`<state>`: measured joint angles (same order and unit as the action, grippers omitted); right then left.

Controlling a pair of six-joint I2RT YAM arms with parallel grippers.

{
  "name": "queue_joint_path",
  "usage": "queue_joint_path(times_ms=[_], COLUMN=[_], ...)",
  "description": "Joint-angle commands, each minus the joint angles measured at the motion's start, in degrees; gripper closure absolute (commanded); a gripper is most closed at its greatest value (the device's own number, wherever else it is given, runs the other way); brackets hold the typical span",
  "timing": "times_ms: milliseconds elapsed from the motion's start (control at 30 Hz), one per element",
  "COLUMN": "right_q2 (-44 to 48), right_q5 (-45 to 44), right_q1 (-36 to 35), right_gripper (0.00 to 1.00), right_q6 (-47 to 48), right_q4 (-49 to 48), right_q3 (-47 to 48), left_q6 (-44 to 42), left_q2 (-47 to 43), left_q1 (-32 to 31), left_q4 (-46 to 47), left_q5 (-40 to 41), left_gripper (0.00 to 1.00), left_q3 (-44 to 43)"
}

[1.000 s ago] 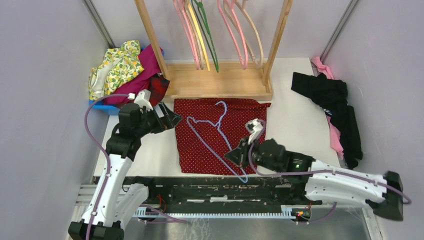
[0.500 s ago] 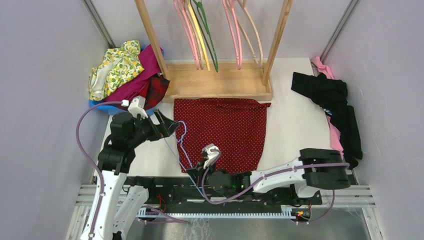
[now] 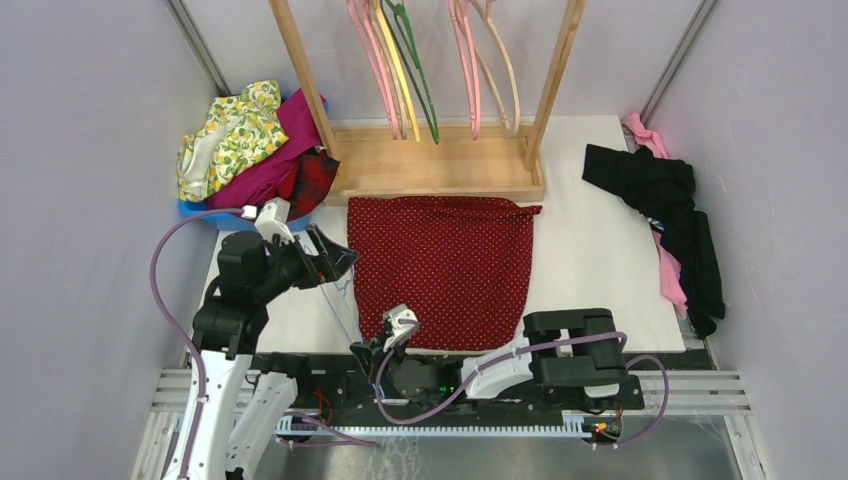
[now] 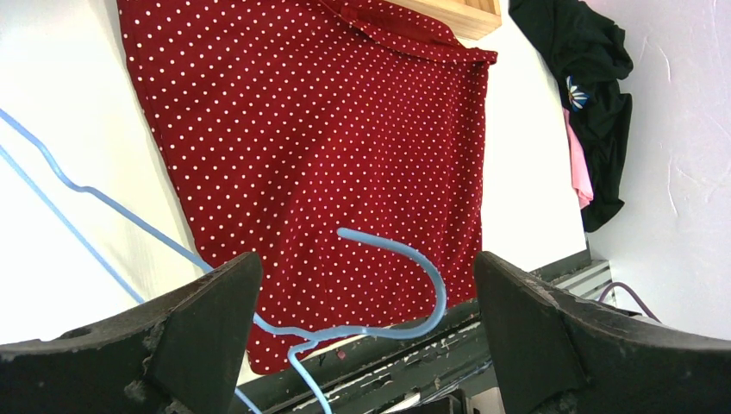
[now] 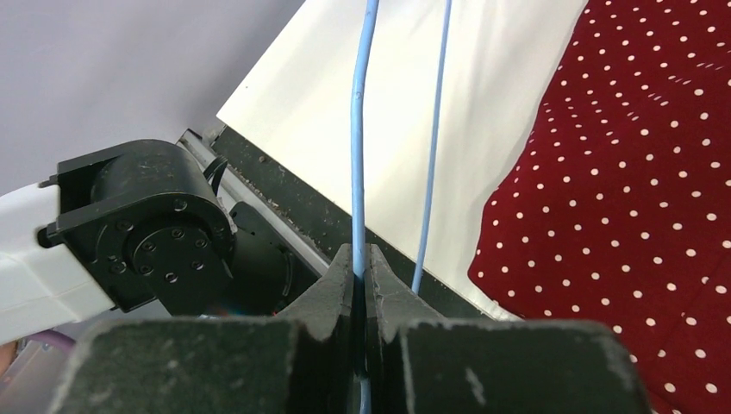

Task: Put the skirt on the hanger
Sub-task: Hang the skirt on the hanger.

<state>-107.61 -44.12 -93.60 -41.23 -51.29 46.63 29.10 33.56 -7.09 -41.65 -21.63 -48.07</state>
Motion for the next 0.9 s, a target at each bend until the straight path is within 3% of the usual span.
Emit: queue_joint_path(times_ms=[0,600,867], right_q2=[-1.6,-9.5,-9.6], right_q5=[-2.9,-0.3,-4.9], right_q1=[-0.1,7.2,7.8], right_gripper=[0.99,0.99,0.99], right_q6=[2.0,0.1,0.2], right_q4=[-5.7,-4.9,2.3], right_q3=[3.4,5.1,8.6], left_q6=[0.3,0.2,0.2], left_q2=[-0.4,0.9,1.5], left_q1=[0.3,0.3,0.3], left_q4=[1.3,2.6,3.3], left_q5=[-2.0,-1.4,-1.1], left_gripper=[0.01,0.01,0.01], left_q3=[-1.1,-0.9,-0.1])
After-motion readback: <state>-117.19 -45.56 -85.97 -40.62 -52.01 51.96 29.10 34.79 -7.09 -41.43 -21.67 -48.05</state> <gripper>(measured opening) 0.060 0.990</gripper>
